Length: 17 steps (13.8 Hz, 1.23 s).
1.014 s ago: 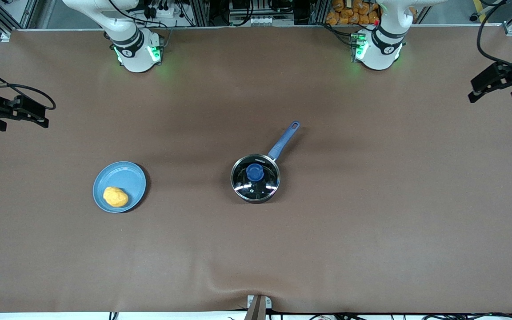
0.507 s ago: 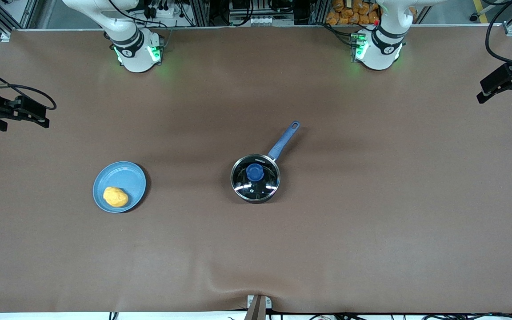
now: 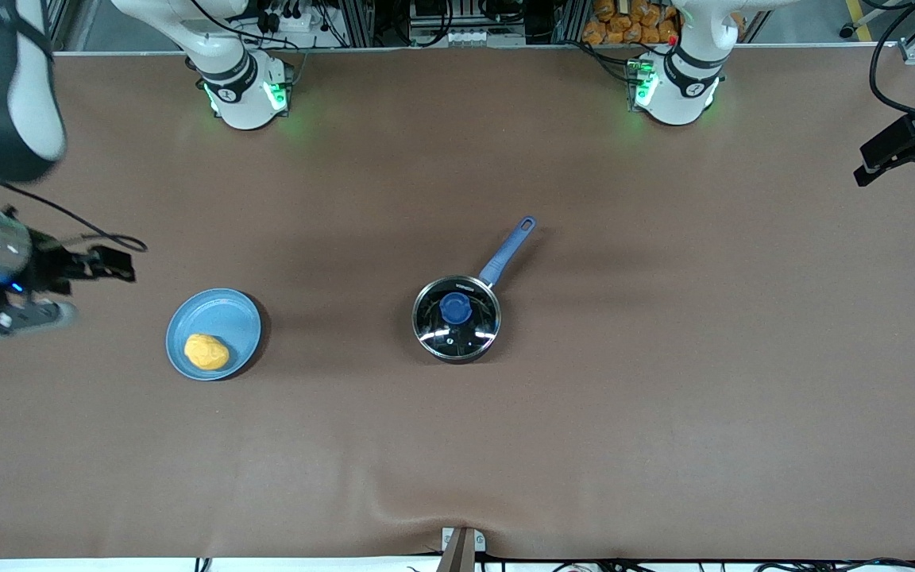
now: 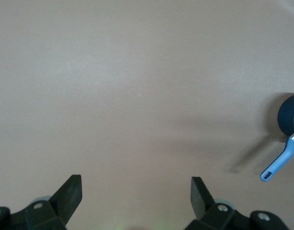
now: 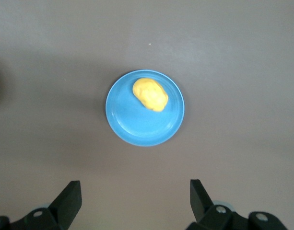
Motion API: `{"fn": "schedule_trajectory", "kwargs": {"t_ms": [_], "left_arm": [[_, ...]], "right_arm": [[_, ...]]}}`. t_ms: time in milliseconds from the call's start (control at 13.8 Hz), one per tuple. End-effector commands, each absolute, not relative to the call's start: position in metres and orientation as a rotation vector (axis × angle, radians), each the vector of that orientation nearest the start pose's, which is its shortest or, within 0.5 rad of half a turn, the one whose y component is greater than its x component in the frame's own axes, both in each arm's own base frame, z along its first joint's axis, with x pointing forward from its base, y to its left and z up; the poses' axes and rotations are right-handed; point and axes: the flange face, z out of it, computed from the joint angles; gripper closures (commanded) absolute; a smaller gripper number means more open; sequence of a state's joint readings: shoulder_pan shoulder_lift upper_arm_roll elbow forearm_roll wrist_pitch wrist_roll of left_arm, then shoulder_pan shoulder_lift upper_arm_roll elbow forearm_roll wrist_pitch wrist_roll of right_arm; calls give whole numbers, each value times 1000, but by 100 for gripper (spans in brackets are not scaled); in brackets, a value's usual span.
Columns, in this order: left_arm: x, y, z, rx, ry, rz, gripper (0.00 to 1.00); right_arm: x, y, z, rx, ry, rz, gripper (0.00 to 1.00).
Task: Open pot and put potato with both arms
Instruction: 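Reach the right gripper to the potato while the left gripper approaches the lid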
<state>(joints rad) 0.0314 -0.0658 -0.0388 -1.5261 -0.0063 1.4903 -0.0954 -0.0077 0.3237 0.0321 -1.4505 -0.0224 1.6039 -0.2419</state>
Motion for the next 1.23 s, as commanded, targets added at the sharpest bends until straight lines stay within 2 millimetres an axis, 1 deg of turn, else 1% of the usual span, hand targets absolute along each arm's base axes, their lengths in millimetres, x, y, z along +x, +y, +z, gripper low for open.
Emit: {"fn": "schedule_trajectory", "kwargs": {"t_ms": [0,72,217,290,362,435,507,652,725,870,942,1014,1087,1159], "left_arm": [[532,-13,668,-3134,-95,-10,0],[537,-18,661,-3136,-82,11,0],[539,-44,656,-3136,-8,23,0],[541,-57,651,-3136,26,35,0],[543,-65,648,-3137,41,40,0],[548,-73,638,-3135,52,64,0],[549,-91,631,-3124,113,81,0],[555,-121,615,-3121,183,110,0],[559,-145,609,-3123,241,91,0],[573,-177,595,-3134,313,77,0],[580,-203,583,-3136,336,78,0],[582,-235,574,-3136,349,68,0],[584,-263,561,-3144,302,69,0],[588,-284,550,-3160,231,46,0]], "right_arm": [[660,5,424,-2993,-642,338,0],[667,7,400,-2935,-721,336,0],[677,6,348,-2846,-873,348,0],[681,6,321,-2809,-909,362,0],[683,2,296,-2771,-920,362,0],[685,-2,277,-2744,-942,343,0],[688,-3,264,-2732,-983,325,0],[690,-4,246,-2723,-1010,313,0],[691,-4,241,-2725,-1012,311,0],[694,-3,237,-2734,-1034,289,0],[694,-4,234,-2734,-1039,287,0],[696,-4,230,-2731,-1060,277,0],[697,-5,227,-2732,-1070,259,0],[697,-5,225,-2731,-1071,260,0]]}}
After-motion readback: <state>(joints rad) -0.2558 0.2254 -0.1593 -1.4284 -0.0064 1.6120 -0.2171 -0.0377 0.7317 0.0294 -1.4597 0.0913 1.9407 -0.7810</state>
